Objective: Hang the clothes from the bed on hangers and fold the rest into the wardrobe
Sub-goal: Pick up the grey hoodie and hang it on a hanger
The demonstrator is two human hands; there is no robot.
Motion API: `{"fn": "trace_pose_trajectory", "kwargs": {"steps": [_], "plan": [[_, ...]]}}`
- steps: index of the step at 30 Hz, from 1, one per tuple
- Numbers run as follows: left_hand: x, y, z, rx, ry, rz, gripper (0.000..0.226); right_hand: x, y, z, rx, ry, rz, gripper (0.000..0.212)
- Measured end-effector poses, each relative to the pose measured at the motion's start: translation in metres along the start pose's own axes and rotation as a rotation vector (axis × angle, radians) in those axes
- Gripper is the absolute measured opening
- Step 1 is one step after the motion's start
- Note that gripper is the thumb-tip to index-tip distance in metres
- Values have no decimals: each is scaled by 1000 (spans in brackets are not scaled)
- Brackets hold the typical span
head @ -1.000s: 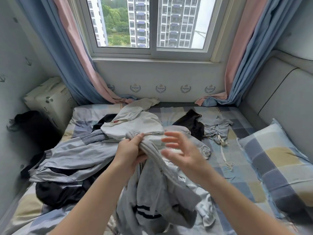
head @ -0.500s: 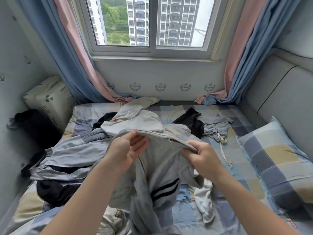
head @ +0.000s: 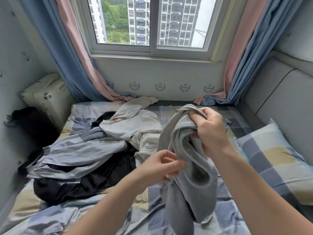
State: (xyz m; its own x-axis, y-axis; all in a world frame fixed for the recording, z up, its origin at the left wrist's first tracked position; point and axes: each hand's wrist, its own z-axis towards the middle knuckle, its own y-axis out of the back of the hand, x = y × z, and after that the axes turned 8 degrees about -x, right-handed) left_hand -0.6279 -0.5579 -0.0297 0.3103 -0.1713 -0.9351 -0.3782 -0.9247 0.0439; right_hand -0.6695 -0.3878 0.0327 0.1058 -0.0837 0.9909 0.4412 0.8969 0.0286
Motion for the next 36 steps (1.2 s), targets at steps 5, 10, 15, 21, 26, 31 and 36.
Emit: {"fn": "trace_pose_trajectory", "kwargs": {"steps": [5,10,15,21,26,31,36], "plan": [[-7,-17,-1,70,-11,68,38,27,-1,7,-96,5,179,13],[-20,-1,11,-76,90,-157,24,31,4,7,-182,52,221,13],[-42,39,30,-496,-67,-504,42,4,21,0,-220,-29,168,28],[-51,57,38,-583,-134,-629,25,-55,28,-21,-120,-327,-16,9],[-36,54,45,-645,-104,-344,25,-84,28,-38,280,-503,-367,34],[-26,55,39,-489,-174,-21,23,-65,11,-45,381,-122,-406,56],[-36,54,28,-334,-300,193,19,-57,-27,-63,498,0,-332,43]]}}
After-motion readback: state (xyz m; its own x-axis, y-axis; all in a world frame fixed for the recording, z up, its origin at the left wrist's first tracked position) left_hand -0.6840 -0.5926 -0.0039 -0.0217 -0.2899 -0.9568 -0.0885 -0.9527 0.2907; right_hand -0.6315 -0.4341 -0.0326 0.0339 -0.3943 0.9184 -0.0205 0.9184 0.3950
